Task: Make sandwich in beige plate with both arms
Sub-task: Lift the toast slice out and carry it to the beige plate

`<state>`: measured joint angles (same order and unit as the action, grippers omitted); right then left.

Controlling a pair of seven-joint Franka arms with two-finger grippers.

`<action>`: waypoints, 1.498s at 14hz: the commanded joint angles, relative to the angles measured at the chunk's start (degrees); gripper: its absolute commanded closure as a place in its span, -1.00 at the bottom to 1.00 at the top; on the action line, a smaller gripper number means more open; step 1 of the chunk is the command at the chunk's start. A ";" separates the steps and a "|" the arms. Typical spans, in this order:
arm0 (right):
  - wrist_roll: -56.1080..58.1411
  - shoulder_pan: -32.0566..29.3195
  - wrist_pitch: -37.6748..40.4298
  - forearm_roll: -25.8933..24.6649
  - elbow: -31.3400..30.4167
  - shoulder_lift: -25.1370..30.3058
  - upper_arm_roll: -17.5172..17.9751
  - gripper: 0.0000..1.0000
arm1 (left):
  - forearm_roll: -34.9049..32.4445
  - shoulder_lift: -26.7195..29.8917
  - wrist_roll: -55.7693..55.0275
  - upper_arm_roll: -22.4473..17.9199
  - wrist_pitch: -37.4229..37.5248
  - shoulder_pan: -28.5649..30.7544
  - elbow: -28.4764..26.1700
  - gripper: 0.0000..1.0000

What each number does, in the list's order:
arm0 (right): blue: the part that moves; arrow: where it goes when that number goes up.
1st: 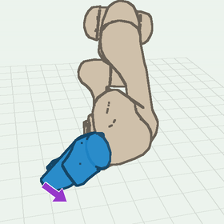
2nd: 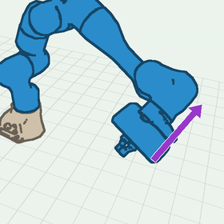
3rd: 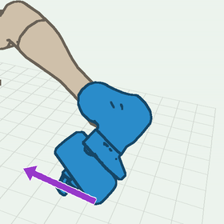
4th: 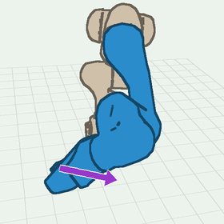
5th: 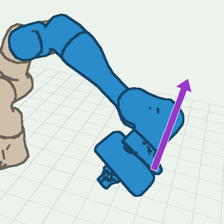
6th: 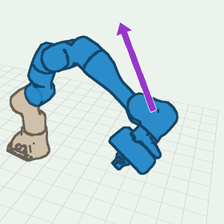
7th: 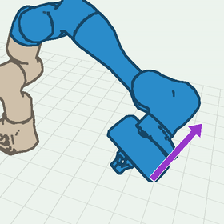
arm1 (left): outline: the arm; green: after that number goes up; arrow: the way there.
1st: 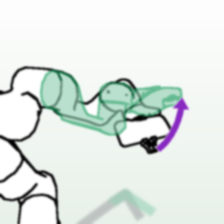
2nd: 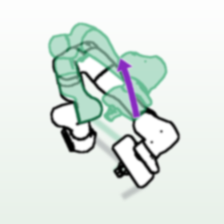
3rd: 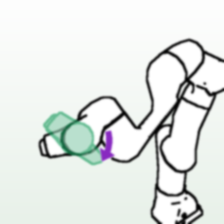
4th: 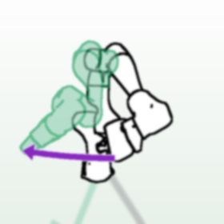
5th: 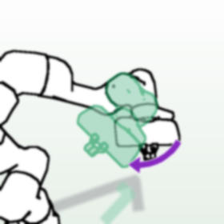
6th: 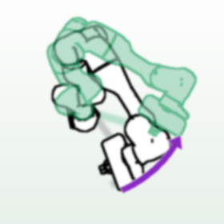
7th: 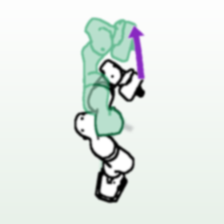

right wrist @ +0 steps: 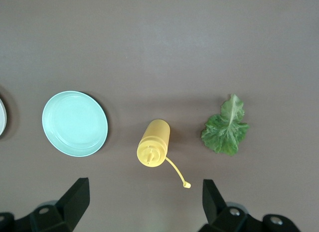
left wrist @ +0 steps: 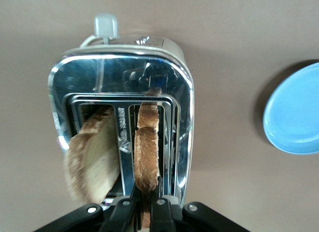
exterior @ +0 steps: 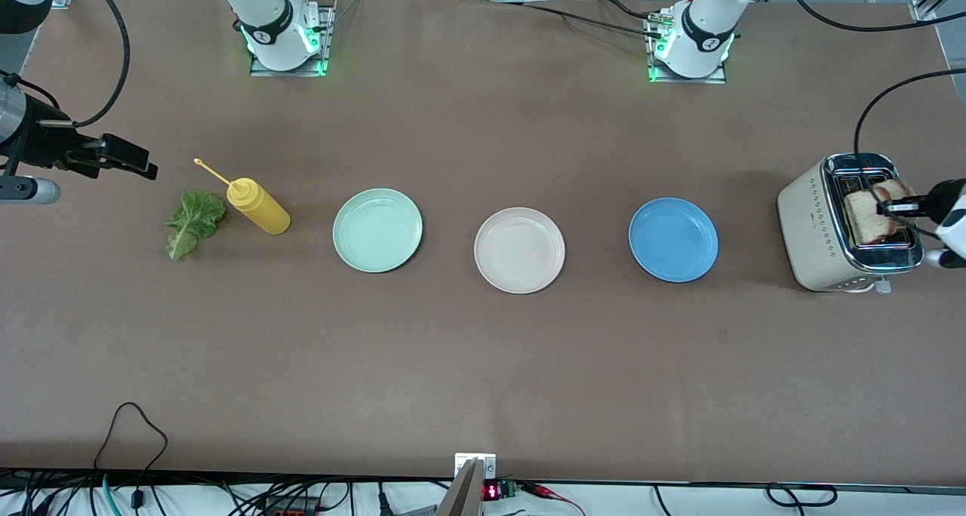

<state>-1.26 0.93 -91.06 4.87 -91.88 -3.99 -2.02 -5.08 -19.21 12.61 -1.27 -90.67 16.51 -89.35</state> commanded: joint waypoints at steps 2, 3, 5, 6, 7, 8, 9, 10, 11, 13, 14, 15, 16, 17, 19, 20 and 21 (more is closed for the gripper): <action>-0.32 0.04 -1.04 -0.04 0.83 0.13 0.08 -1.00 | 3.23 -0.30 1.45 2.23 10.49 -0.34 12.42 0.99; -0.32 -0.23 -1.40 -0.21 0.83 0.04 0.08 -1.00 | 3.23 -0.21 1.02 3.81 12.87 -0.34 14.01 0.99; -0.32 -0.49 -1.84 -1.52 0.74 -0.05 0.00 -1.00 | 3.41 1.44 0.31 8.02 19.10 -0.43 15.34 0.99; -0.32 -0.49 -1.93 -2.66 0.57 -0.14 0.00 -1.00 | 3.41 2.41 -0.74 11.35 20.87 -0.43 15.34 0.99; -0.32 -0.49 -2.45 -3.28 0.56 -0.66 0.00 -1.00 | 3.41 2.77 -3.01 15.38 22.37 -0.43 15.34 0.99; -0.32 -0.58 -2.54 -3.38 0.56 -0.92 0.00 -1.00 | 3.58 2.69 -6.25 19.43 23.34 -0.43 15.26 0.99; -0.32 -0.75 -2.46 -3.38 0.56 -1.36 0.00 -1.00 | 6.11 2.69 -10.46 23.99 23.52 -0.43 14.39 0.99; -0.41 -1.19 -2.46 -3.38 0.56 -1.54 0.00 -1.00 | 9.00 1.64 -15.03 27.26 23.26 -0.60 14.20 0.99; -0.32 -1.20 -2.37 -3.38 0.56 -1.54 0.00 -1.00 | 11.38 0.07 -19.34 29.72 22.22 -1.91 13.59 0.99; -0.32 -1.11 -2.02 -3.38 0.56 -1.37 0.00 -1.00 | 14.99 -3.88 -25.59 30.63 17.22 -6.91 13.24 0.99; -0.32 -1.02 -1.93 -3.38 0.65 -1.28 0.00 -1.00 | 15.71 -6.51 -27.80 30.63 14.85 -9.63 13.24 0.99; -0.32 -1.02 -1.93 -3.38 0.56 -1.10 0.00 -1.00 | 15.89 -8.89 -28.95 30.63 12.74 -11.83 13.15 0.99; -0.41 -1.02 -1.93 -3.29 0.56 -1.36 0.00 -1.00 | 16.06 -11.44 -30.35 30.63 11.32 -13.86 13.15 0.99; -0.50 -1.28 -2.36 -2.68 0.56 -1.63 0.08 -1.00 | 17.89 -13.99 -32.19 30.63 9.74 -15.18 13.15 0.99; -0.50 -1.46 -2.63 -2.41 0.56 -2.07 0.00 -1.00 | 21.33 -16.21 -34.05 30.63 3.35 -16.76 10.71 0.99; -0.50 -1.46 -2.63 -2.32 0.56 -2.51 0.00 -1.00 | 21.42 -16.12 -34.23 30.63 -1.39 -17.82 8.51 0.99; 0.11 -1.29 -2.11 -2.41 0.56 -3.64 0.00 -1.00 | 21.43 -16.21 -35.02 30.63 -5.52 -19.14 6.84 0.99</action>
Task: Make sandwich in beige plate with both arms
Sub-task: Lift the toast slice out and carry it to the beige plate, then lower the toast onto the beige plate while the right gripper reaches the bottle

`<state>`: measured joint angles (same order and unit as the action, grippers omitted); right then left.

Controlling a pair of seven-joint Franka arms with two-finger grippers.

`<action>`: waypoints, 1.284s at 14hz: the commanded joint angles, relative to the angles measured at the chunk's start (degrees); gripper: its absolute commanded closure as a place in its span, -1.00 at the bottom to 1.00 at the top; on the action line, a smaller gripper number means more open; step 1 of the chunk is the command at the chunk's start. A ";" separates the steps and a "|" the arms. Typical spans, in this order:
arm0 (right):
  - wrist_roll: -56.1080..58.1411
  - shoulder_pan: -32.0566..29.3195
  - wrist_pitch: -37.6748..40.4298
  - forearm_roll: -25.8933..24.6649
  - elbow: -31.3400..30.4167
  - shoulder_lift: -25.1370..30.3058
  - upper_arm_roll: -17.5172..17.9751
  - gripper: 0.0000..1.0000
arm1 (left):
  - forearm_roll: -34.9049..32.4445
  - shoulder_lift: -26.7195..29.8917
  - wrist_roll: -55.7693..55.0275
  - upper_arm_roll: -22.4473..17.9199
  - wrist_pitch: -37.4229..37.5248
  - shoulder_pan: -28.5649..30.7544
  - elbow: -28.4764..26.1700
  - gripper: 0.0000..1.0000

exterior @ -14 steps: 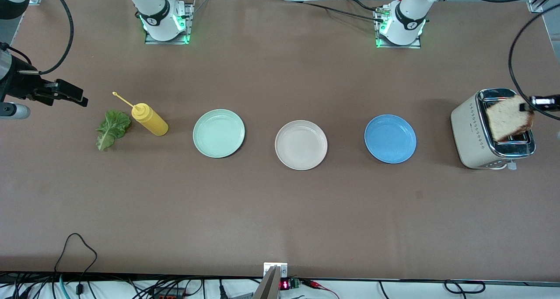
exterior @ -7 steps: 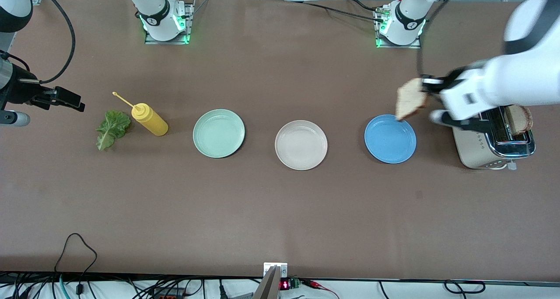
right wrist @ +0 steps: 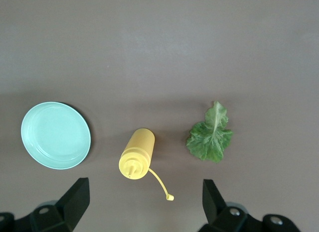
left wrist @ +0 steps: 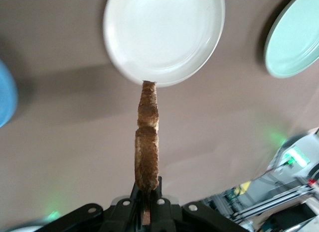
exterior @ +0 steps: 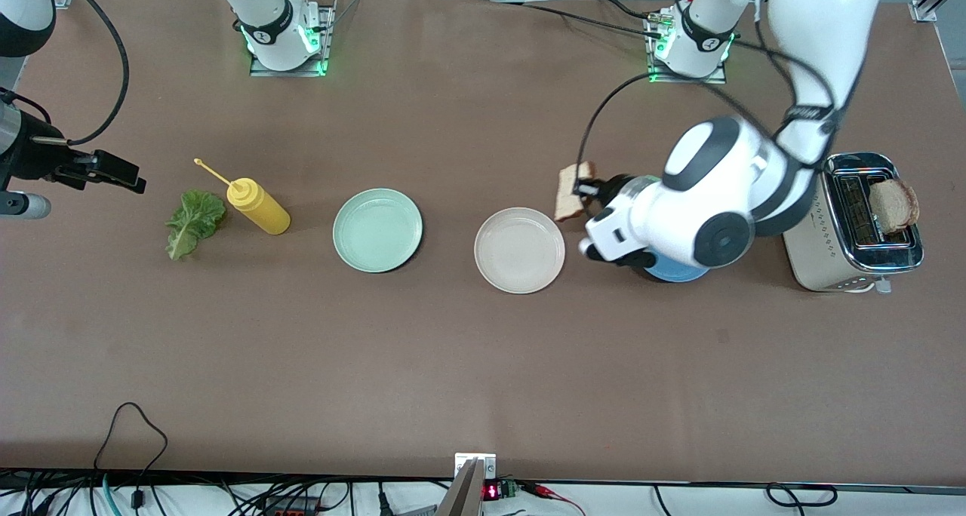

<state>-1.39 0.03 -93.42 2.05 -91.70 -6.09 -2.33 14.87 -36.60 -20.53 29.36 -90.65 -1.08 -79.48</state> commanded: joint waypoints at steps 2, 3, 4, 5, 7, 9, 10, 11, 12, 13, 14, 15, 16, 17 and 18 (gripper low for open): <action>1.04 0.06 1.04 0.32 0.47 -4.80 0.40 -1.00 | 1.48 0.65 -3.28 0.00 -12.41 -3.74 -4.80 0.99; 0.87 -0.12 1.22 0.41 0.30 -4.98 0.58 -1.00 | 1.48 0.13 -3.38 0.00 -15.14 -4.45 -5.07 0.99; 0.87 0.06 1.22 0.41 0.38 -5.25 0.58 -1.00 | 1.57 -0.40 -3.38 0.09 -17.34 -4.45 -4.98 0.99; 0.95 0.14 1.22 0.41 0.38 -5.34 0.58 -1.00 | 1.57 -0.66 -3.20 0.00 -19.02 -4.45 -5.07 0.99; 1.56 -0.12 1.83 0.58 0.21 -5.42 0.66 -1.00 | 1.48 -1.54 -3.03 0.09 -21.22 -4.54 -5.07 0.99; 6.02 -0.47 1.31 0.58 -1.88 -5.52 0.66 -1.00 | 1.57 -2.51 -2.50 0.00 -23.51 -4.54 -5.50 0.99; 11.62 -1.86 1.04 0.67 -2.68 -5.25 0.75 -1.00 | 1.48 -2.95 -2.41 0.09 -25.34 -4.54 -5.94 0.99; 18.03 -2.66 1.30 1.28 -3.39 -4.73 0.75 -1.00 | 1.57 -3.13 -2.50 0.09 -26.41 -4.63 -5.95 0.99; 22.96 -3.97 1.83 1.72 -4.09 -4.46 0.75 -1.00 | 1.57 -3.48 -2.50 0.09 -26.68 -4.98 -5.95 0.99; 27.19 -5.12 1.22 1.99 -6.45 -3.15 0.75 -1.00 | 2.09 -3.65 -2.41 0.09 -26.68 -4.98 -5.95 0.99; 30.89 -5.48 0.09 1.99 -8.56 -2.18 0.75 -1.00 | 2.36 -3.92 -2.41 0.09 -26.68 -5.07 -5.95 0.99; 35.88 -6.35 -2.62 1.99 -11.45 -0.95 0.84 -1.00 | 2.36 -4.09 -2.41 0.09 -26.77 -5.33 -6.03 0.99; 41.85 -7.05 -6.22 2.25 -15.31 0.71 0.84 -1.00 | 2.45 -4.70 -2.50 0.09 -26.86 -6.20 -6.04 0.99; 47.91 -8.37 -9.56 4.08 -19.44 2.38 0.84 -1.00 | 2.53 -4.88 -2.41 0.00 -27.38 -6.30 -6.30 0.99; 53.80 -9.60 -12.12 6.62 -22.87 3.70 0.84 -1.00 | 2.54 -4.89 -2.41 0.09 -29.04 -6.30 -7.60 0.99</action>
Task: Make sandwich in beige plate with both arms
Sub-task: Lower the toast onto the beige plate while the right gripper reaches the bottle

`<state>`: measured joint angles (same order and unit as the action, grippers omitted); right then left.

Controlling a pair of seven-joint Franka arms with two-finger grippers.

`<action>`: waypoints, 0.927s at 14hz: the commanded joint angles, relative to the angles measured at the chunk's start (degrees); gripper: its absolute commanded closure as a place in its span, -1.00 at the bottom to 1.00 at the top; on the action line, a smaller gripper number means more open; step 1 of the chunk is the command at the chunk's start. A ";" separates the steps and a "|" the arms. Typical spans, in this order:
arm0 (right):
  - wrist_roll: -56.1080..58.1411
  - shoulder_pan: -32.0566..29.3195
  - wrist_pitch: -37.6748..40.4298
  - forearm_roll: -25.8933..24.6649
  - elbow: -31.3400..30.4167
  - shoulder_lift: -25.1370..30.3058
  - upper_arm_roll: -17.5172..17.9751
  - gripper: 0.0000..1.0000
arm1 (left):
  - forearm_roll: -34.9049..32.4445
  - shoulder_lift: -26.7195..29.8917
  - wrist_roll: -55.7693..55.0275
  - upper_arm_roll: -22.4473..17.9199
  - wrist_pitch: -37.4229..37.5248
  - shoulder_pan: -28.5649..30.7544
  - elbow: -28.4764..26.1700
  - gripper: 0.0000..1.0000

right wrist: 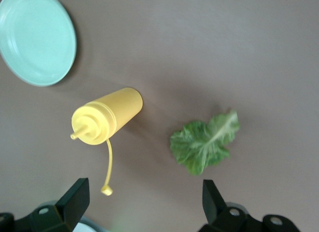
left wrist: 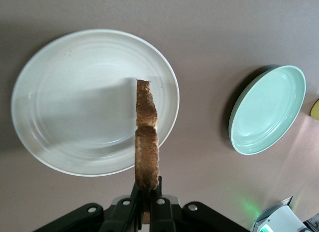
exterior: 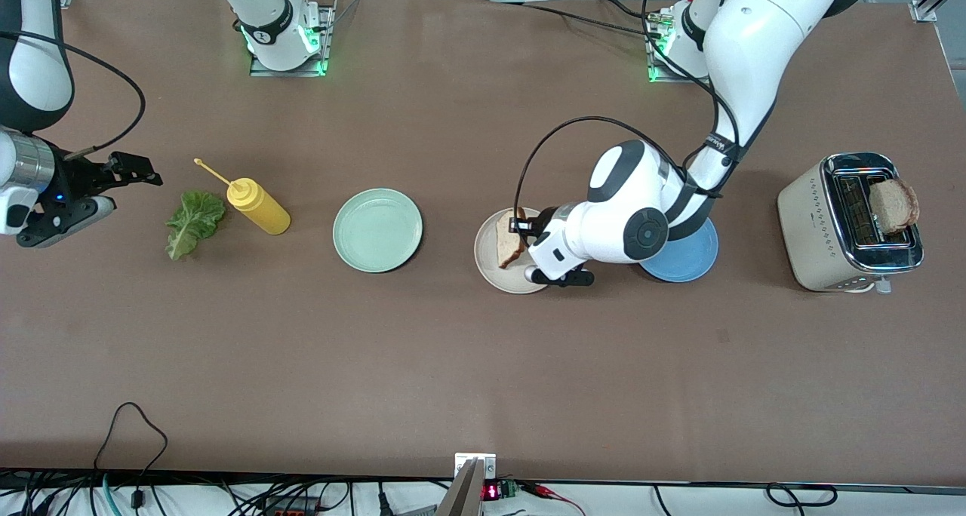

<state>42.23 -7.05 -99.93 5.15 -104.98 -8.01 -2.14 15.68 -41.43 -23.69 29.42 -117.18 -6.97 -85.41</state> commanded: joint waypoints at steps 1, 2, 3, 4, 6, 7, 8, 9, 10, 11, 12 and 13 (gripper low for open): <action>15.37 -3.57 -7.45 4.94 -12.24 6.59 0.65 -1.00 | 1.72 -0.05 0.66 0.02 -4.18 -0.59 -2.13 0.99; 20.47 -4.71 -9.21 5.83 -14.35 7.21 0.65 -1.00 | 1.72 -0.05 0.57 0.02 -4.54 -1.12 -2.13 0.99; 26.44 -5.68 -10.88 7.49 -15.94 7.48 0.65 -1.00 | 1.72 -0.22 0.66 0.02 -4.63 -1.21 -2.13 0.99; 32.94 -6.56 -12.11 10.12 -17.26 7.39 0.65 -1.00 | 1.72 -0.57 0.66 0.02 -4.64 -1.12 -2.13 0.99; 43.94 -9.02 -14.05 14.61 -20.07 6.78 0.65 -1.00 | 1.72 -0.75 0.66 -0.07 -4.64 -1.12 -2.22 0.99; 48.08 -9.47 -14.76 16.37 -21.04 6.60 0.65 -1.00 | 1.72 -0.84 0.83 -0.07 -4.64 -1.03 -2.22 0.99; 52.04 -9.47 -15.37 18.04 -21.66 6.08 0.65 -1.00 | 1.63 -0.84 1.10 -0.07 -4.64 -0.86 -2.22 0.99; 54.95 -9.47 -15.64 18.49 -21.67 5.38 0.65 -1.00 | 1.63 -0.84 2.23 -0.07 -4.55 -0.51 -2.22 0.99; 57.59 -9.47 -16.08 18.67 -21.67 4.68 0.65 -1.00 | 1.63 -0.84 3.11 -0.15 -4.46 -0.24 -2.48 0.98; 59.79 -9.99 -16.17 19.36 -21.67 4.15 0.65 -1.00 | 1.63 -0.84 3.82 -0.50 -4.46 -0.15 -3.01 0.98; 62.86 -10.35 -16.17 20.68 -21.84 3.27 0.65 -1.00 | 1.63 -0.84 4.43 -0.59 -4.46 0.02 -3.27 0.98; 65.76 -10.70 -16.17 22.00 -21.93 2.57 0.65 -1.00 | 1.55 -0.84 4.61 -0.68 -4.46 0.46 -3.80 0.98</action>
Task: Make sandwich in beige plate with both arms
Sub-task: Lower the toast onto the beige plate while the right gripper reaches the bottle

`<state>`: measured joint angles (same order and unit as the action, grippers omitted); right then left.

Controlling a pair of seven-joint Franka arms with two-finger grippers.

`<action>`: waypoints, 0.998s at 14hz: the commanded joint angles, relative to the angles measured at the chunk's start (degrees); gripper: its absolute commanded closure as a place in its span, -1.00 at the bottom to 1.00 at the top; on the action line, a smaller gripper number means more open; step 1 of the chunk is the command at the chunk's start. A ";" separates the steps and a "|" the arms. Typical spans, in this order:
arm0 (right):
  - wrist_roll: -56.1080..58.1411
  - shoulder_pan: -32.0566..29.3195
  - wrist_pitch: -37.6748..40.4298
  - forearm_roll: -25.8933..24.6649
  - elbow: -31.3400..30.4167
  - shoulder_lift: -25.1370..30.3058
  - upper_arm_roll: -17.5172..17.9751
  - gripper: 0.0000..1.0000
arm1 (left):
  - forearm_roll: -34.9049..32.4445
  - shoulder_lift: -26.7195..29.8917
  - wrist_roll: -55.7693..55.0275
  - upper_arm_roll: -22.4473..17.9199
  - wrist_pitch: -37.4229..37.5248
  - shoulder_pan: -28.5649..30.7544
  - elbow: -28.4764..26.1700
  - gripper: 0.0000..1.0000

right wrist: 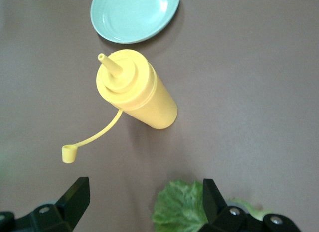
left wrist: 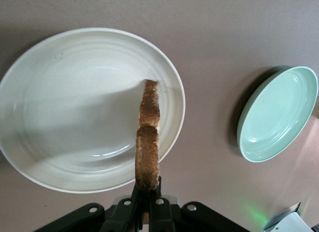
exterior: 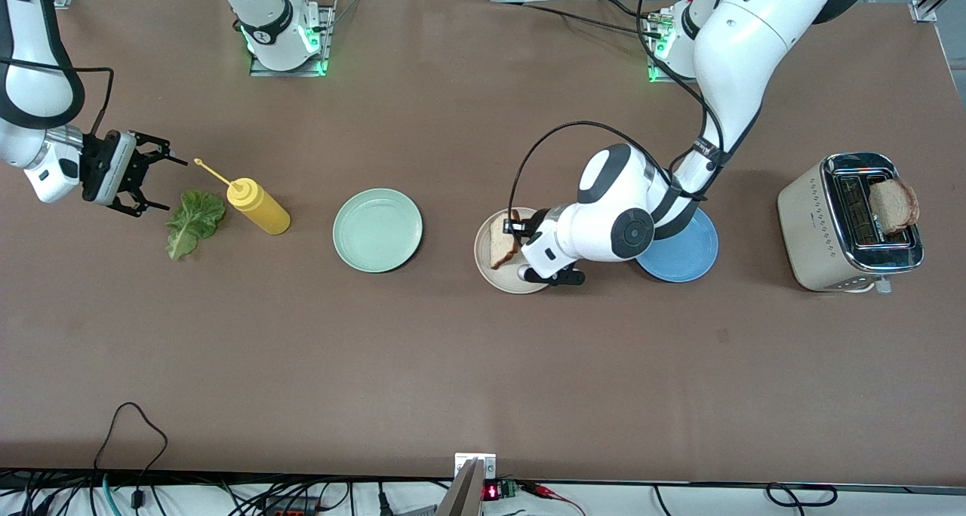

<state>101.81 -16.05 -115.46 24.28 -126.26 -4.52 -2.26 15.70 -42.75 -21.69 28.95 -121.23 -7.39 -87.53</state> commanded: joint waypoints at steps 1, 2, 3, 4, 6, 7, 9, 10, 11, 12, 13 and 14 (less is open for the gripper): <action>9.25 -1.88 -0.64 4.18 -0.65 -2.24 0.68 -1.00 | 1.35 0.47 2.71 -0.21 -0.49 1.49 -2.03 0.97; 12.50 -2.06 -0.64 5.85 -0.65 -3.90 0.68 -1.00 | 1.18 0.47 2.71 -0.21 -0.41 2.02 -2.12 0.97; 15.67 -2.58 -0.73 8.13 -0.65 -5.40 0.68 -1.00 | 1.18 0.47 2.97 -0.21 -0.41 2.11 -2.21 0.96; 19.18 -3.28 -0.73 10.59 -0.65 -6.98 0.68 -1.00 | 1.18 0.47 3.76 -0.21 -0.32 2.64 -2.47 0.95; 24.90 -4.52 -0.64 13.94 -0.65 -9.80 0.68 -1.00 | 1.18 0.47 4.99 -0.21 -0.41 4.22 -3.52 0.92; 27.02 -4.69 -0.64 15.26 -0.57 -10.94 0.68 -1.00 | 1.18 0.47 5.17 -0.13 -0.41 5.09 -4.05 0.92; 30.45 -4.96 -0.91 17.89 -0.57 -13.49 0.68 -1.00 | 1.35 0.39 5.17 -0.13 -0.41 5.45 -4.41 0.89; 31.77 -4.96 -1.60 19.04 -0.57 -14.63 0.77 -1.00 | 1.35 -0.05 5.17 -0.13 -0.41 5.45 -4.41 0.84; 32.65 -4.96 -2.04 19.66 -0.57 -15.17 0.77 -1.00 | 1.35 -0.40 5.17 -0.21 -0.41 5.54 -4.41 0.72; 32.75 -4.87 -2.05 19.84 -0.57 -15.17 0.77 -1.00 | 1.35 -0.75 5.17 -0.13 -0.41 5.63 -4.41 0.44; 32.84 -4.78 -1.70 20.10 -0.57 -15.17 0.85 -1.00 | 1.35 -0.84 5.08 -0.21 -0.41 5.63 -4.41 0.17; 32.92 -4.78 -1.61 20.45 -0.57 -15.26 0.85 -1.00 | 1.35 -0.76 5.00 -0.13 -0.41 5.54 -4.41 -0.32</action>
<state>133.51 -20.20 -117.15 43.07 -126.93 -20.07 -2.16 15.70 -43.57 -18.09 28.52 -121.23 -2.13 -91.49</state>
